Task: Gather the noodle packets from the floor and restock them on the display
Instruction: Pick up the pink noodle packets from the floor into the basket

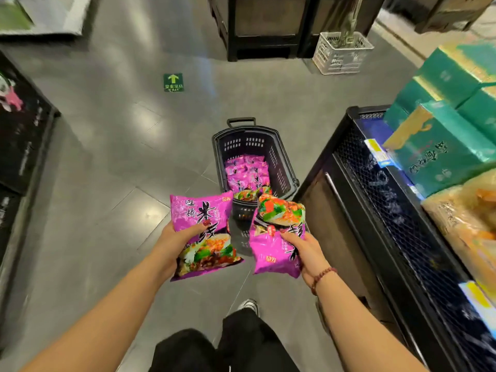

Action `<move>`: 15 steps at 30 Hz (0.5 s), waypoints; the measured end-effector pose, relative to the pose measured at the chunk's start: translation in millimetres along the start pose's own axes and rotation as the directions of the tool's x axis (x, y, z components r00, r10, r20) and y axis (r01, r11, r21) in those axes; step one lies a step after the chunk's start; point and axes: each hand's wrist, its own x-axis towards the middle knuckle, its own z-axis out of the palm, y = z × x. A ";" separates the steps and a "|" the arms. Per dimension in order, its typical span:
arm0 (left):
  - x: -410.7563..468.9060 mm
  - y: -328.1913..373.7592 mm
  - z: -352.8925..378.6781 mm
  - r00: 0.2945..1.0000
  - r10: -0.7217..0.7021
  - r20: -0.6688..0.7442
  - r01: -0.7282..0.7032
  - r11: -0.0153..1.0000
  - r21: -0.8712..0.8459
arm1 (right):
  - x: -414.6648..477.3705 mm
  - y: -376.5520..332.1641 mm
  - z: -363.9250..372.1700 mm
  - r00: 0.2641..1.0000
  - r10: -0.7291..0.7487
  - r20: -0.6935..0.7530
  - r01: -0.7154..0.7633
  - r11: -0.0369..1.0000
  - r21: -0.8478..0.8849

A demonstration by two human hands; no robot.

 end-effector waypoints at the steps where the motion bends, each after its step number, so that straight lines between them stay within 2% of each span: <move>1: 12.0 9.5 8.0 1.000 0.004 -0.010 -0.004 1.000 -0.003 | 14.4 -13.5 -0.7 1.000 -0.005 -0.010 0.004 1.000 -0.011; 15: 221.3 121.3 73.3 0.997 -0.063 -0.035 0.062 0.998 -0.029 | 210.3 -154.5 19.8 0.995 -0.010 -0.097 0.004 0.998 -0.067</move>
